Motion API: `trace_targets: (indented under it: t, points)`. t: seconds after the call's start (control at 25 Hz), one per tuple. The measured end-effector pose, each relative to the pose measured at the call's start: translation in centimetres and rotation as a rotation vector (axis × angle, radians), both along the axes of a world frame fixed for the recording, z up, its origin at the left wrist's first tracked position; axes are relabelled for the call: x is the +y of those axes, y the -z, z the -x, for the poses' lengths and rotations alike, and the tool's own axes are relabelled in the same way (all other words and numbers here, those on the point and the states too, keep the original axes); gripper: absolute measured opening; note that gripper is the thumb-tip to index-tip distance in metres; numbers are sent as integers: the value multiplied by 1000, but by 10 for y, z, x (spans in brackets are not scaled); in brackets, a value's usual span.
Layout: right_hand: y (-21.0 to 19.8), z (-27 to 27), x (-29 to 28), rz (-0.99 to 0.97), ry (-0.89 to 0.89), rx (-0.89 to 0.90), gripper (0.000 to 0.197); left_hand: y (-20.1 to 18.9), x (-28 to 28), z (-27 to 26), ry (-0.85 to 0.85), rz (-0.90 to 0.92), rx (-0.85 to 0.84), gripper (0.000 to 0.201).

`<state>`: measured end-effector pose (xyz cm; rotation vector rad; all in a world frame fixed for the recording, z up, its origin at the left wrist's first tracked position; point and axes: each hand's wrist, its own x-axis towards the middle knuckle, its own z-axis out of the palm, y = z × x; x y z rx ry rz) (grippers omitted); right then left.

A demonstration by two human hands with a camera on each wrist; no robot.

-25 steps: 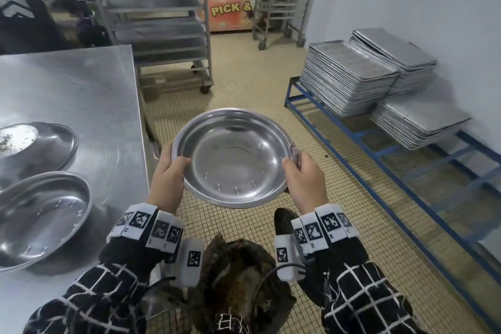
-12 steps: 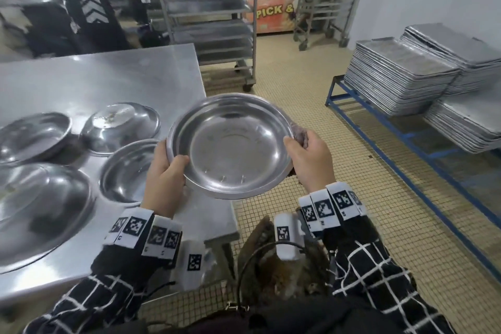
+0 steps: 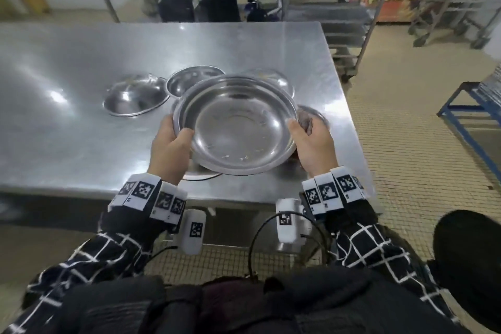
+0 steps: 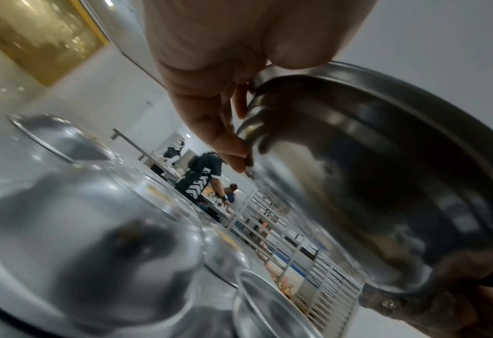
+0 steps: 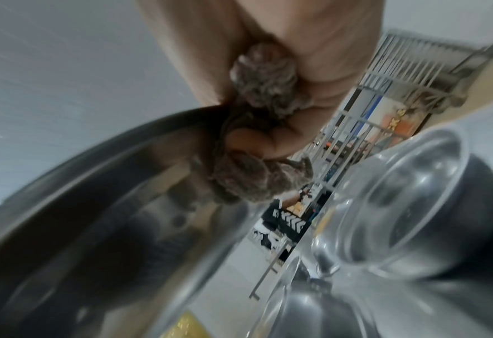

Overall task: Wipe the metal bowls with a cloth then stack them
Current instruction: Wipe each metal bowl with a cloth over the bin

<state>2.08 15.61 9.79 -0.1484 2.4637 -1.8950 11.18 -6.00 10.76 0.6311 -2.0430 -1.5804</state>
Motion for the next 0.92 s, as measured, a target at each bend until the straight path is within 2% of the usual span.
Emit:
trace_targets:
  t: [0.16, 0.28, 0.4, 0.48, 0.6, 0.68, 0.8, 0.92]
  points:
    - [3, 4, -77, -54, -204, -51, 34, 5, -62, -26, -181, 61, -55, 24]
    - [6, 23, -136, -158, -393, -104, 28, 15, -108, -38, -304, 84, -112, 13]
    - [10, 47, -192, -242, -529, -83, 20, 24, -150, -38, -400, 162, -179, 24]
    - [7, 63, -229, -313, -637, -123, 18, 29, -179, -36, -457, 175, -231, 25]
    - [1, 94, -284, -498, -780, -124, 30, 35, -220, -30, -492, 92, -268, 22]
    - [-3, 112, -316, -601, -837, -61, 36, 43, -240, -28, -495, 80, -320, 18]
    - [-2, 126, -364, -741, -909, 0, 39, 63, -264, -27, -489, 41, -424, 16]
    - [12, 126, -405, -816, -1009, -22, 37, 78, -279, -33, -474, -56, -482, 24]
